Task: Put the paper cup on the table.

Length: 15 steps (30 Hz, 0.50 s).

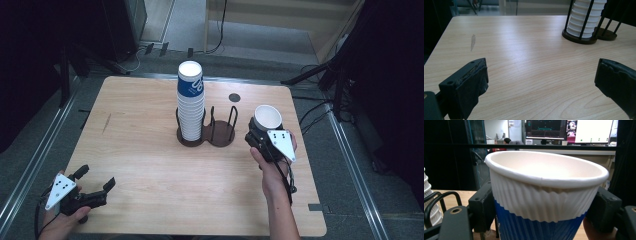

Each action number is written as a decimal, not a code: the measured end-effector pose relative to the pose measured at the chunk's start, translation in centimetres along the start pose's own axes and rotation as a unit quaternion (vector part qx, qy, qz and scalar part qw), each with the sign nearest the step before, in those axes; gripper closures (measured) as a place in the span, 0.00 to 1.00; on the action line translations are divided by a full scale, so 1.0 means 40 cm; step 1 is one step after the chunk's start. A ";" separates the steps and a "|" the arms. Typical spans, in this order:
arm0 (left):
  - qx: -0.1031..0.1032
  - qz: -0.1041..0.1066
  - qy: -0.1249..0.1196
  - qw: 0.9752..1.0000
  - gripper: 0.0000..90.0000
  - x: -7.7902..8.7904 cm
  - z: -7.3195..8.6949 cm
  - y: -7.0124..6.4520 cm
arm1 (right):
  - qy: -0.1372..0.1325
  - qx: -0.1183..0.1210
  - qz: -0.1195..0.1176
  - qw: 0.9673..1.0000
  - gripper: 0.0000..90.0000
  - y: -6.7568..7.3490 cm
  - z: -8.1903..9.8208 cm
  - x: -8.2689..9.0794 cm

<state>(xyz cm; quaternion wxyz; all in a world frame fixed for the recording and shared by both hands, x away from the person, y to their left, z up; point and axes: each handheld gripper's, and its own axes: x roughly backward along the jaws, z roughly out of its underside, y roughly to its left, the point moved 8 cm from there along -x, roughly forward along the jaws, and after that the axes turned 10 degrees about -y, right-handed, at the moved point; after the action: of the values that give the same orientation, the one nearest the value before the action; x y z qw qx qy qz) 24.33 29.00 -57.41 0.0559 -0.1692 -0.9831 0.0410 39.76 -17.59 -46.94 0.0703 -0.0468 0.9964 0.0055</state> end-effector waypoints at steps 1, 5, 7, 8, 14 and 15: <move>0.000 0.000 0.000 1.000 0.00 0.000 0.000 0.000 | -0.003 0.000 -0.001 1.000 0.24 0.000 0.003 -0.002; 0.001 0.000 0.000 1.000 0.00 0.000 0.000 0.001 | -0.009 0.000 -0.007 1.000 0.24 0.001 0.011 -0.010; 0.000 -0.001 0.000 1.000 0.00 -0.001 0.000 0.000 | -0.006 0.004 -0.007 1.000 0.24 -0.001 0.020 -0.017; -0.001 -0.001 0.001 1.000 0.00 -0.001 0.000 0.000 | -0.006 0.006 -0.006 1.000 0.24 -0.003 0.023 -0.020; 0.001 -0.001 0.002 1.000 0.00 -0.002 0.001 0.000 | -0.001 0.011 0.006 1.000 0.24 -0.015 0.051 -0.040; 0.001 -0.001 0.002 1.000 0.00 -0.002 0.000 0.000 | -0.003 0.012 0.007 1.000 0.24 -0.015 0.054 -0.043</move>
<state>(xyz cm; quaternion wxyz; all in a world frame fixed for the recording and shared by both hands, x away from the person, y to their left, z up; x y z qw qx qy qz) 24.39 28.98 -57.43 0.0579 -0.1683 -0.9831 0.0418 41.81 -17.99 -48.86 0.0735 -0.0385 0.9965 -0.0060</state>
